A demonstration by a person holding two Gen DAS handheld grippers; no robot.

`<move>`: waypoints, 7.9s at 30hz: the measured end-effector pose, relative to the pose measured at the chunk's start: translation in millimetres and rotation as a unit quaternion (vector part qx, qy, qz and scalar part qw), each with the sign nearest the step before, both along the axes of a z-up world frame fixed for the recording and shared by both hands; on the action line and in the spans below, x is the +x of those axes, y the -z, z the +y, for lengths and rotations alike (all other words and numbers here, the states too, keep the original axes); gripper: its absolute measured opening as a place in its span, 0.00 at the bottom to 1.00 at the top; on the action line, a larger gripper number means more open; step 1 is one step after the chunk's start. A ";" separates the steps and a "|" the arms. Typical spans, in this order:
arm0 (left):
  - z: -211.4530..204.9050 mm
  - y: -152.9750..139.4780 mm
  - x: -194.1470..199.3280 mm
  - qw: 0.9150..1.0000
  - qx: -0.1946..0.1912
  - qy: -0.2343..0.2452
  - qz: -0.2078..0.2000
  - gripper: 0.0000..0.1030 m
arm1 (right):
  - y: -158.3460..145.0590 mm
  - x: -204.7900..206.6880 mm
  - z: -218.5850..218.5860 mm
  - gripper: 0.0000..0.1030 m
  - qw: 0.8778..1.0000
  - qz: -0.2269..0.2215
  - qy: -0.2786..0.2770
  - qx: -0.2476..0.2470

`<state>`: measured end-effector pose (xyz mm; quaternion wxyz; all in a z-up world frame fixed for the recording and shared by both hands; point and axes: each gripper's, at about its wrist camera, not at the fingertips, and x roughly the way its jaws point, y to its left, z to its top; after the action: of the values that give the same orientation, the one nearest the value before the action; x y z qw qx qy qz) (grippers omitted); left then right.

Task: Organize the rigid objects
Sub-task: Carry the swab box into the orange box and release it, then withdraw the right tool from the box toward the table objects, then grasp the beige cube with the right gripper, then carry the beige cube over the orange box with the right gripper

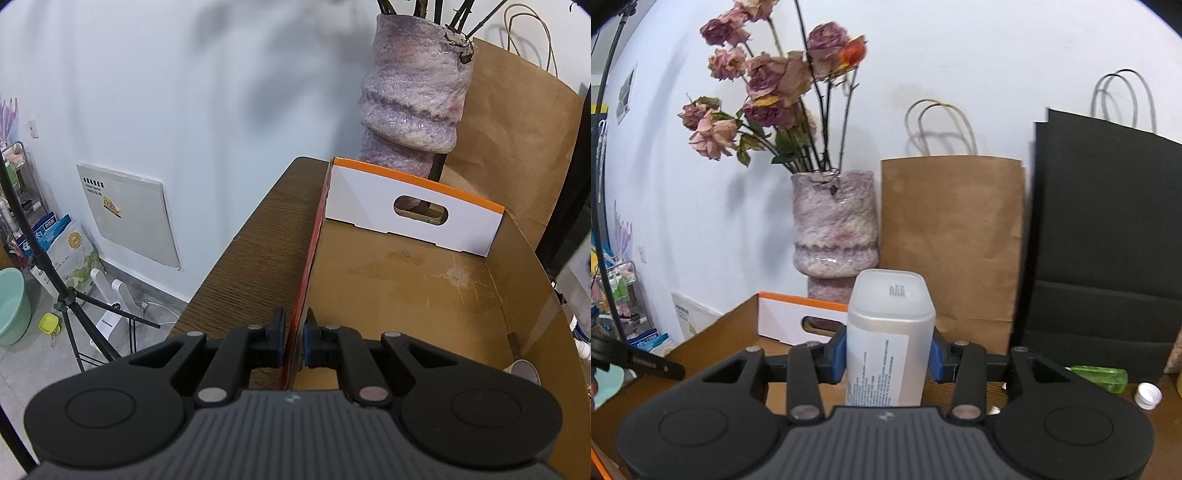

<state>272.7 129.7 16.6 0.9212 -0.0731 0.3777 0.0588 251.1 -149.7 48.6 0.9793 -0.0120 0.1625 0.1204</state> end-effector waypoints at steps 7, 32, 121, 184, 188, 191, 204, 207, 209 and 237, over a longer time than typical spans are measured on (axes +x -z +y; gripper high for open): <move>-0.3 -0.1 0.4 1.000 0.000 -0.001 0.000 0.10 | -7.1 16.3 28.7 0.40 0.999 0.018 -0.025 -0.012; -2.1 -1.4 -1.7 1.000 0.003 -0.003 -0.008 0.10 | 4.4 43.0 93.6 0.50 0.987 0.112 -0.080 -0.080; -14.5 -1.7 3.8 1.000 0.010 -0.022 -0.008 0.12 | 12.2 26.9 63.1 0.98 0.994 0.101 -0.036 -0.023; -11.0 -3.1 7.0 1.000 0.004 -0.003 -0.007 0.11 | 78.4 -25.1 -84.0 0.53 0.982 0.154 0.107 -0.032; -10.8 -3.3 6.7 1.000 0.003 -0.003 -0.007 0.11 | 76.7 -27.0 -84.5 0.53 0.983 0.147 0.109 -0.033; -10.8 -3.3 6.7 1.000 0.003 -0.003 -0.007 0.11 | 74.7 -28.5 -85.4 0.53 0.983 0.142 0.113 -0.033; -10.3 -3.6 6.6 1.000 0.003 -0.004 -0.007 0.11 | 55.4 -33.4 -84.8 0.53 0.986 0.106 0.124 -0.026; -10.2 -3.5 6.4 1.000 0.003 -0.003 -0.007 0.11 | 48.3 -32.6 -80.9 0.53 0.988 0.094 0.120 -0.022; -10.3 -3.5 6.4 1.000 0.003 -0.003 -0.007 0.11 | 43.9 -31.2 -76.8 0.53 0.989 0.086 0.117 -0.020; -10.7 -4.5 5.4 1.000 0.009 -0.005 -0.010 0.11 | -10.5 20.6 37.6 0.53 0.999 0.024 -0.020 -0.007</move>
<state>278.1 119.0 21.1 0.9252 -0.0673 0.3675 0.0655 271.7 -112.1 59.1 0.9723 -0.0191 0.1869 0.1392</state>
